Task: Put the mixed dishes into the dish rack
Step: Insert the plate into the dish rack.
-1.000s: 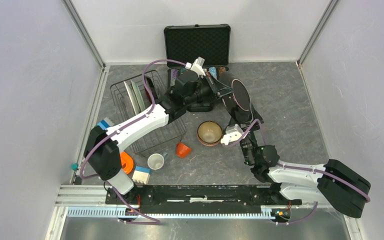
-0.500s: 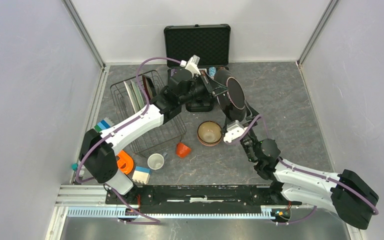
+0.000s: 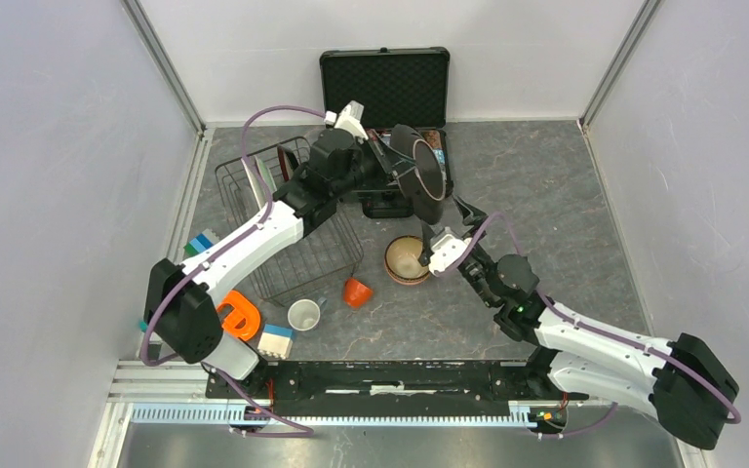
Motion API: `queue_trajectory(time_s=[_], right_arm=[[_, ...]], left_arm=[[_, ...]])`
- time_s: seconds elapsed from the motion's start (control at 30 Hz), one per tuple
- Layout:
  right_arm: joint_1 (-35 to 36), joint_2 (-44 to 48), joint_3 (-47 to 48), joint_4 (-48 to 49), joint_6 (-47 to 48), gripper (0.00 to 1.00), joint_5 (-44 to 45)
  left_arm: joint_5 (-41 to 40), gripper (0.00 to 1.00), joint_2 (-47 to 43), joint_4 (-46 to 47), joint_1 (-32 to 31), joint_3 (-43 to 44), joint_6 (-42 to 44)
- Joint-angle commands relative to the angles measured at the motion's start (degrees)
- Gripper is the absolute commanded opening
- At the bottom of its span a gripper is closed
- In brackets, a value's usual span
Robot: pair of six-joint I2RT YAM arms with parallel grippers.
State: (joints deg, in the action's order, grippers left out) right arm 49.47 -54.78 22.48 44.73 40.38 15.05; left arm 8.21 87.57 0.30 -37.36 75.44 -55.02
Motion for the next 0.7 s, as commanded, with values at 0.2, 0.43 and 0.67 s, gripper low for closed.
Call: queue_trajectory(time_s=[0.2,0.43,0.67], right_arm=[[-2.88,4.93,2.01,3.74,-3.97,0.84,-0.21],[-4.27,5.47,1.26,3.88,-4.78,0.84,-0.15],[-5.13,5.57,1.09,3.7,-5.26,0.84,0.48]], left_arm=[[-12.13,0.02,-6.67,-2.47,3.34,2.89,17.03],[-13.22,0.02,-7.56,-3.46,3.59,3.62,19.16],[-17.26,0.02,-8.16,-6.32,3.66,6.14,21.77]])
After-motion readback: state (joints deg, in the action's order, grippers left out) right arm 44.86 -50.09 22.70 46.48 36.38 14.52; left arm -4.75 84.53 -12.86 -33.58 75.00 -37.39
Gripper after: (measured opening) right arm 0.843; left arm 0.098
